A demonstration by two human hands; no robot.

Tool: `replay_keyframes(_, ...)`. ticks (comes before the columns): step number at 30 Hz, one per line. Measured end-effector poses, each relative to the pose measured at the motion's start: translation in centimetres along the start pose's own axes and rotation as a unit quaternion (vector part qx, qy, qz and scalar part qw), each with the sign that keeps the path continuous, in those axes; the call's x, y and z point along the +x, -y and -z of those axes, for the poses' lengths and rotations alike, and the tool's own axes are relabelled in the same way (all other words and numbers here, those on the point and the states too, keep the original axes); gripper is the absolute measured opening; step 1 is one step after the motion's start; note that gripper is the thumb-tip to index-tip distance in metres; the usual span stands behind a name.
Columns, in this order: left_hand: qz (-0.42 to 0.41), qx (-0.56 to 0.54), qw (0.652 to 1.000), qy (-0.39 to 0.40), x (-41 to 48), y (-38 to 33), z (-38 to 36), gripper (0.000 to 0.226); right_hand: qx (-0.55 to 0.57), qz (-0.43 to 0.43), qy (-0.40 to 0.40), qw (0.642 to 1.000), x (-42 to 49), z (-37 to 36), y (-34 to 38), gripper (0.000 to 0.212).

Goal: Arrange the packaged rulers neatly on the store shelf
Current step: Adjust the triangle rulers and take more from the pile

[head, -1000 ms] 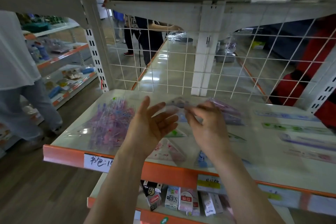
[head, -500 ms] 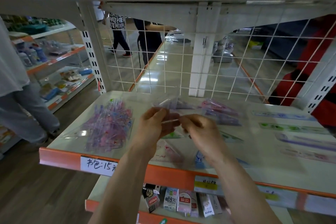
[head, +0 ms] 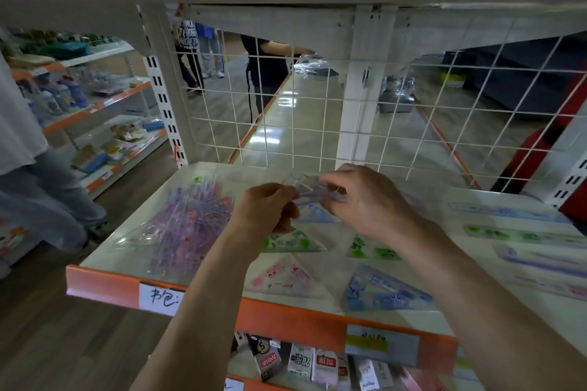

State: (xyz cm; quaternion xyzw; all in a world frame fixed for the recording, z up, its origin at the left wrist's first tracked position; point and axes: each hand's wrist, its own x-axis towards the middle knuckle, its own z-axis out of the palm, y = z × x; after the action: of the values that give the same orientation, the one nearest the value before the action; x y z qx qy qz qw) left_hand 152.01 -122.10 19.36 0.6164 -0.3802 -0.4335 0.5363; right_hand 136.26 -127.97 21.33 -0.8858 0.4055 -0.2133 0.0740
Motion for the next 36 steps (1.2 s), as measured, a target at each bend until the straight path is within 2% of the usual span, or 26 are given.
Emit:
replay_keyframes(2, 0.004, 0.006, 1.0, 0.008, 1.0, -0.4, -0.1, 0.018, -0.024, -0.002, 0.016, 1.0, 1.2, 0.0, -0.5, 0.014)
replay_keyframes(5, 0.019, 0.044, 0.999, 0.001, 2.5, -0.8, -0.2, 0.017, -0.02, -0.02, 0.059, 0.998, 2.9, -0.4, -1.3, 0.02)
replay_keyframes(9, -0.014, 0.143, 0.985, -0.091, 4.3, -0.6, 0.9, 0.009, -0.039, -0.061, 0.095, 0.993, 5.0, -1.4, -2.7, 0.026)
replay_keyframes(14, -0.032, 0.198, 0.97, -0.139, 4.3, 0.1, 3.5, 0.008, -0.101, -0.103, 0.113, 0.983, 7.4, -3.8, -4.4, 0.02)
replay_keyframes(17, -0.039, 0.193, 0.97, -0.145, 3.9, 0.1, 4.8, 0.008, -0.121, -0.122, 0.14, 0.975, 8.6, -5.0, -4.6, 0.01)
replay_keyframes(21, -0.039, 0.166, 0.972, -0.163, 3.2, -0.4, 6.9, 0.007, -0.13, -0.131, 0.185, 0.965, 9.4, -6.0, -4.9, 0.021)
replay_keyframes(27, -0.015, 0.153, 0.966, -0.206, 2.2, -1.2, 9.8, 0.02, -0.149, -0.128, 0.196, 0.961, 9.5, -5.5, -4.4, 0.031)
replay_keyframes(30, -0.015, 0.15, 0.962, -0.229, 1.8, -1.0, 11.2, 0.026, -0.05, -0.133, 0.153, 0.978, 8.8, -3.9, -1.2, 0.044)
replay_keyframes(32, -0.014, 0.16, 0.961, -0.226, 1.5, -0.6, 11.8, 0.027, 0.041, -0.124, 0.131, 0.983, 7.9, -3.1, 2.2, 0.043)
replay_keyframes(36, 0.0, 0.156, 0.964, -0.217, 0.5, -0.2, 12.6, 0.015, 0.08, -0.07, 0.182, 0.977, 6.1, -5.2, 9.4, 0.043)
